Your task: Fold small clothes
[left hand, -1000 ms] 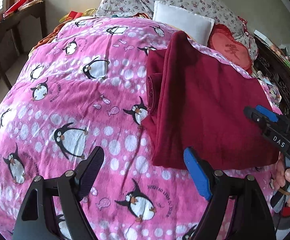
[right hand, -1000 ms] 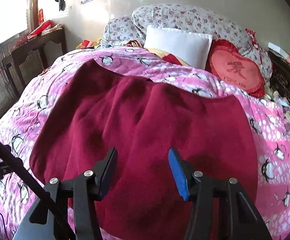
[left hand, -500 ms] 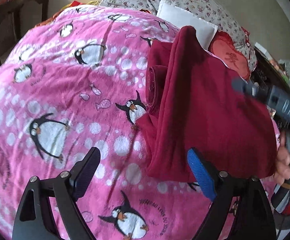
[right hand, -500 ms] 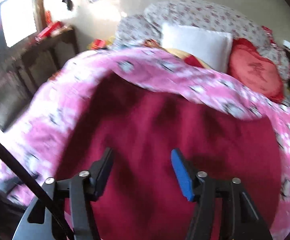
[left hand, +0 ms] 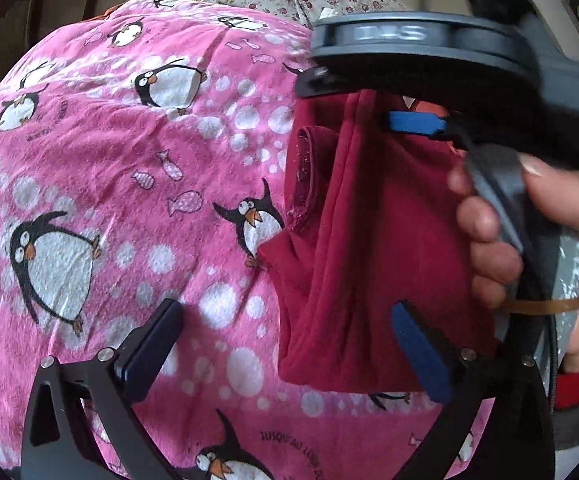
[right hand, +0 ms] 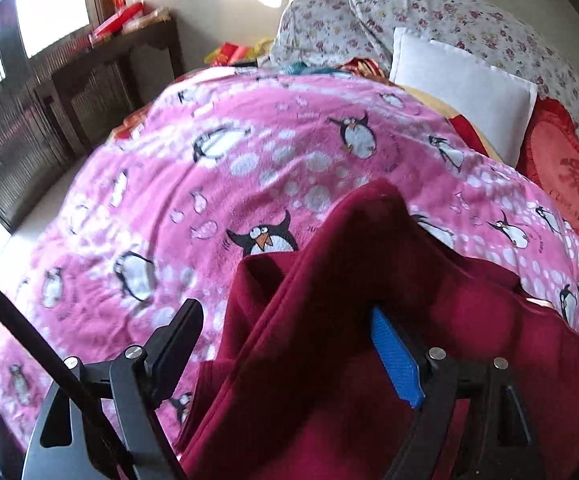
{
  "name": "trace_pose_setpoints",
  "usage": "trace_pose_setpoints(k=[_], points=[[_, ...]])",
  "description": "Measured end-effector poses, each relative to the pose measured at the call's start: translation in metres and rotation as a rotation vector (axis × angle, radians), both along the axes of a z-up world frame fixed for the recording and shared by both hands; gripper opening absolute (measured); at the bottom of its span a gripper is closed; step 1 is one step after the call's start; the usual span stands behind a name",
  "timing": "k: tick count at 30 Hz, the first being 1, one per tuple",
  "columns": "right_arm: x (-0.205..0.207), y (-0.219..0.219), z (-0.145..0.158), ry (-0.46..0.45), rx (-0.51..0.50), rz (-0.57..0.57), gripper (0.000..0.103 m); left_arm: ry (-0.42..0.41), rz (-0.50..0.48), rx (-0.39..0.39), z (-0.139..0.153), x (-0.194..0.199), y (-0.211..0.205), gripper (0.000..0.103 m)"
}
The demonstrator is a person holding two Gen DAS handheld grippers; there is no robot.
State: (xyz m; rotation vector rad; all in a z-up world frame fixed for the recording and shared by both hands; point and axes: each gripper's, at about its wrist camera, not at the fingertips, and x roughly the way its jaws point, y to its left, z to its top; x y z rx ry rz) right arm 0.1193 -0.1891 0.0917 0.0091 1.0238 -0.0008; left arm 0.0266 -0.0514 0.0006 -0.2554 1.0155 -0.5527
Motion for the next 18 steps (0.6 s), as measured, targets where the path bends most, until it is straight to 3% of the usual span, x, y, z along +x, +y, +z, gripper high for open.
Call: trace_pose_setpoints(k=[4, 6, 8, 9, 10, 11, 12, 15, 18], points=[[0.012, 0.014, -0.013, 0.025, -0.111, 0.028, 0.090, -0.026, -0.008, 0.021, -0.002, -0.001, -0.008, 0.103], [0.014, 0.019, -0.018, 0.023, -0.174, 0.043, 0.082, -0.037, -0.021, 0.039, -0.003, -0.002, -0.012, 0.103], [0.010, 0.019, -0.018, 0.001, -0.222, 0.053, 0.065, -0.056, -0.049, 0.046, -0.002, -0.002, -0.022, 0.103], [0.006, 0.016, -0.016, -0.013, -0.210, 0.055, 0.059, -0.063, -0.067, 0.038, -0.001, -0.002, -0.025, 0.092], [0.002, 0.012, -0.012, -0.024, -0.188, 0.060, 0.044, -0.069, -0.084, 0.032, 0.000, -0.002, -0.029, 0.076], [-0.003, 0.007, -0.006, -0.034, -0.141, 0.065, 0.037, -0.064, -0.116, 0.009, 0.001, -0.003, -0.032, 0.040], [-0.008, 0.001, 0.000, -0.037, -0.083, 0.069, 0.022, -0.032, -0.149, -0.034, 0.000, -0.001, -0.034, 0.028], [-0.026, -0.017, 0.019, -0.070, 0.016, 0.061, 0.016, -0.020, -0.146, -0.071, 0.006, -0.006, -0.033, 0.021], [-0.052, -0.036, 0.048, -0.130, 0.080, 0.052, 0.016, -0.106, -0.168, -0.061, 0.033, -0.025, -0.037, 0.019]])
